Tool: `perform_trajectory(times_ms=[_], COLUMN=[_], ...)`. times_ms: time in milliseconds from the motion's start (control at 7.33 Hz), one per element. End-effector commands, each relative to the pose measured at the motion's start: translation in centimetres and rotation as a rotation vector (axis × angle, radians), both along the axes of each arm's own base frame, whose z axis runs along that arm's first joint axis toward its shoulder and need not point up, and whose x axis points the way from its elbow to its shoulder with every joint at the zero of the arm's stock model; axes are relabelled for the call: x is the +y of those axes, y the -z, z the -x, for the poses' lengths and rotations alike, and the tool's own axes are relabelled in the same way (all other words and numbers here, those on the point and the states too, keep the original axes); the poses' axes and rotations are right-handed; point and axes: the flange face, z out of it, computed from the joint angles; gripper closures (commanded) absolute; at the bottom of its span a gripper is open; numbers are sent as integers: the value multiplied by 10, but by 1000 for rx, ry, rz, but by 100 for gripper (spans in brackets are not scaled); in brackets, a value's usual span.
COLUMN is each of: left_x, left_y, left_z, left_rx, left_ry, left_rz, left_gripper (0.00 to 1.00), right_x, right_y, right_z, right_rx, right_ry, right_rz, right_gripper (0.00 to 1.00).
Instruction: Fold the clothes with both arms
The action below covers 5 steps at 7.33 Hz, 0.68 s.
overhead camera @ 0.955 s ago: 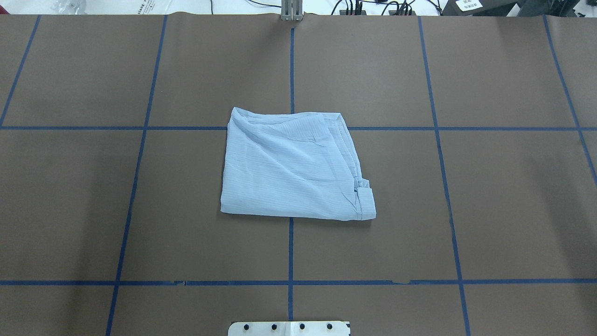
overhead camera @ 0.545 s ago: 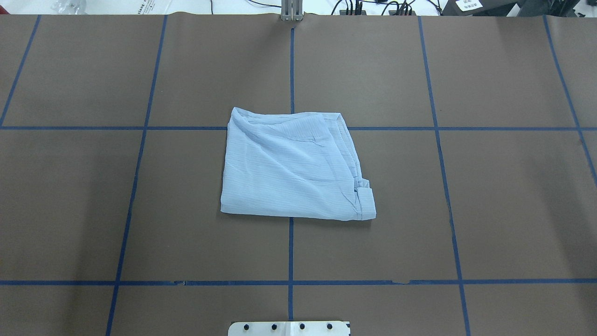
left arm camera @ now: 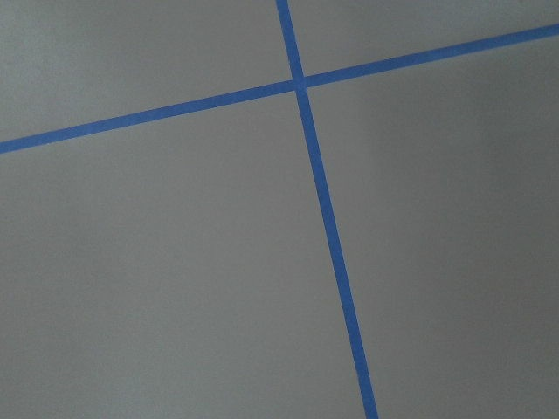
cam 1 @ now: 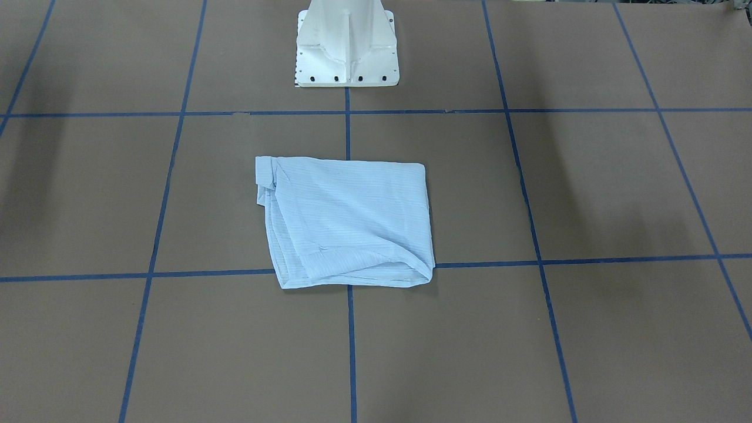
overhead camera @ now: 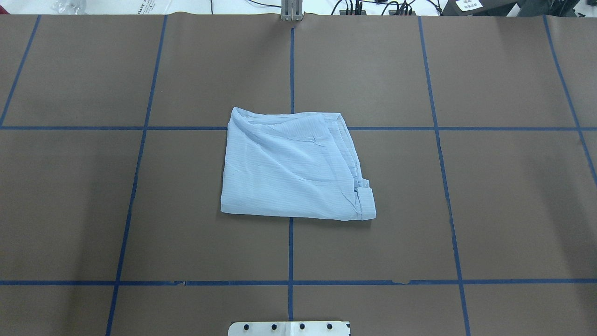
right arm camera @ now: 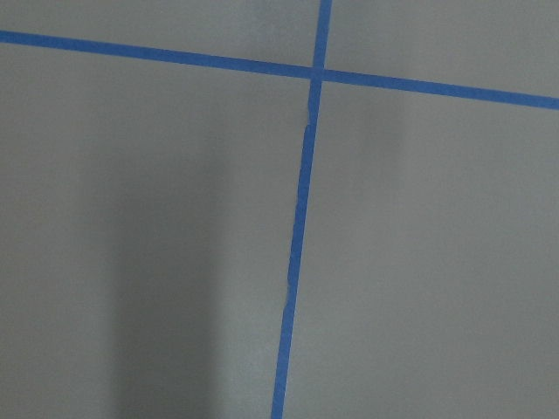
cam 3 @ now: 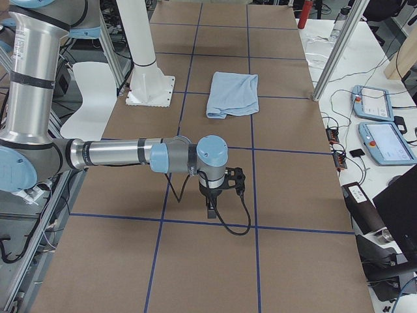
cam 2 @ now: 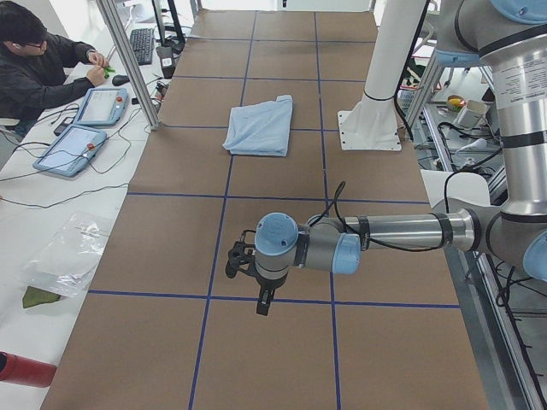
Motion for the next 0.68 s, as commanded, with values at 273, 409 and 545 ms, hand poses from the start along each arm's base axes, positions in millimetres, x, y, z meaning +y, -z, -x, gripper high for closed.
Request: perform_trajectory(times_ms=[273,409,545], left_x=[1,1,1], left_y=[-3,-3,-4], left_z=[0,0,0], left_rx=[-2,-2,-2], left_ry=[1,1,1], left_rz=[9,9,10], left_gripper=[0,0,0], right_x=[-1,-2,-4], right_y=[2,3,5], right_z=[0,0,0], right_rx=[-2,-4,-6], right_ry=[1,3,2], right_rz=[-5,-17,-40], right_gripper=[0,0,0])
